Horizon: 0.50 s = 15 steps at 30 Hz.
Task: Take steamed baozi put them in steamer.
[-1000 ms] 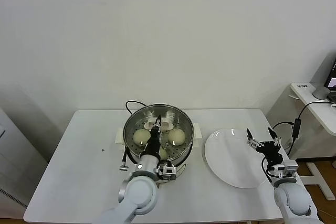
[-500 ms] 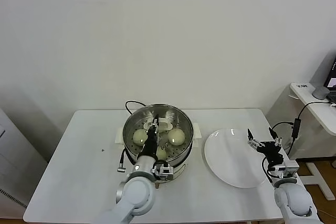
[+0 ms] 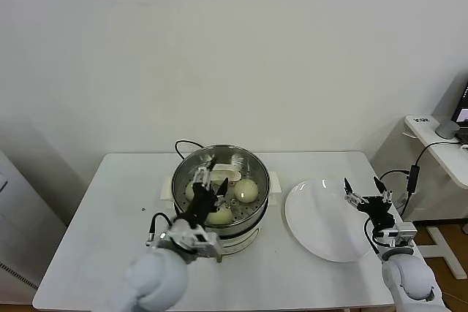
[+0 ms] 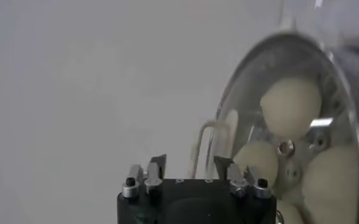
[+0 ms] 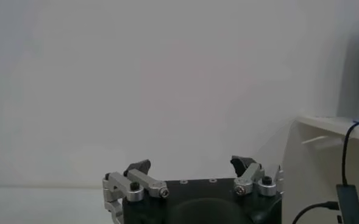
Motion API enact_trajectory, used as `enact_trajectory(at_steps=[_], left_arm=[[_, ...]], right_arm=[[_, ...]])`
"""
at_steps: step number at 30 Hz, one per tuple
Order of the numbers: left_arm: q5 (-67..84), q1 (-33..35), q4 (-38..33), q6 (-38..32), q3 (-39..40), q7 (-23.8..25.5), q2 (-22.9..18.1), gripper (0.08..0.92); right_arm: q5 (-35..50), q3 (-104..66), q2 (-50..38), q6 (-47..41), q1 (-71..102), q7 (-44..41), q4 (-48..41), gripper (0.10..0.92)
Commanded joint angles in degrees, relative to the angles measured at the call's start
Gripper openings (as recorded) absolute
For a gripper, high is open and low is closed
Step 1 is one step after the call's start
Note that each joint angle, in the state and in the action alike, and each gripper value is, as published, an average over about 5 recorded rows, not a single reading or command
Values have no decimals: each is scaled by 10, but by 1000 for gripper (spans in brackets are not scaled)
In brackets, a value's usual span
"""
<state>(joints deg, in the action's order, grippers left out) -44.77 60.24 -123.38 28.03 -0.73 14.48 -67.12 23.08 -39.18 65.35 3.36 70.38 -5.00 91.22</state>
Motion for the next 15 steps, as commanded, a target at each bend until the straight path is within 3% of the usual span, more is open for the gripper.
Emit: enact_trajectory(at_steps=[1,6,15], left_arm=[[704,7,-76,4,-256,-135,-2,752],[732,39,-1,12,-376,-152,7,818],[703,68,148,-46,-408,-154,31,823]], right_arm=[[18,7,2,-15,6,5,8,823],[43,6,7,-2,15,-11,9,823],[42,-15,7,-14,38,-21,30,823]])
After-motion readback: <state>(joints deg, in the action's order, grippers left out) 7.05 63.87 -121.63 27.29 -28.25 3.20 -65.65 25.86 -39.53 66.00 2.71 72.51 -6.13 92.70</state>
